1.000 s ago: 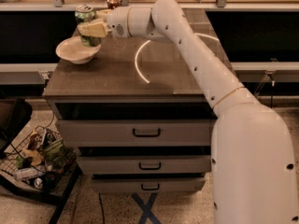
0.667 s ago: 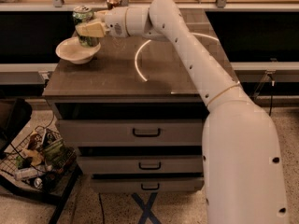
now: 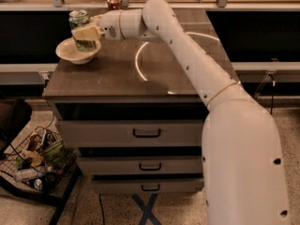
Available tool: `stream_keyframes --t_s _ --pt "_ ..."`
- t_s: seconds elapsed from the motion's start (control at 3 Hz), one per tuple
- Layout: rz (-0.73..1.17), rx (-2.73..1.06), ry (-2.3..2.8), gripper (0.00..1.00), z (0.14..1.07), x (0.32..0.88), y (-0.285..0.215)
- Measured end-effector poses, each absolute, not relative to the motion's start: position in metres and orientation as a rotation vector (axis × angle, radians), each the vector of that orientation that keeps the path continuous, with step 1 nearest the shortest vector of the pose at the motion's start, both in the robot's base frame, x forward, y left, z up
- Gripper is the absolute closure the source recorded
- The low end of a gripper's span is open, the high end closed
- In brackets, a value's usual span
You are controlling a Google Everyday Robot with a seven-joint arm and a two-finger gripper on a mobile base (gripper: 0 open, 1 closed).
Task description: Place green can into paper bowl
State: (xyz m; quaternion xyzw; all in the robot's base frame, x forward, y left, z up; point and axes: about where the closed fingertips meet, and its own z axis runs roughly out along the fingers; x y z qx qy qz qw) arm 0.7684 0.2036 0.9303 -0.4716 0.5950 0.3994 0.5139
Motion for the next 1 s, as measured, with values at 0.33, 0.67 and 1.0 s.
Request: stream_keyframes --t_s 0.33,0.67,1.0 --pt "0.981 -1.108 1.472 1.0 0.916 0.768 0.211" --pt "1.014 -1.089 1.479 1.0 0.903 0.766 0.218" --pt "1.019 -1.092 1.478 0.83 0.902 0.765 0.221"
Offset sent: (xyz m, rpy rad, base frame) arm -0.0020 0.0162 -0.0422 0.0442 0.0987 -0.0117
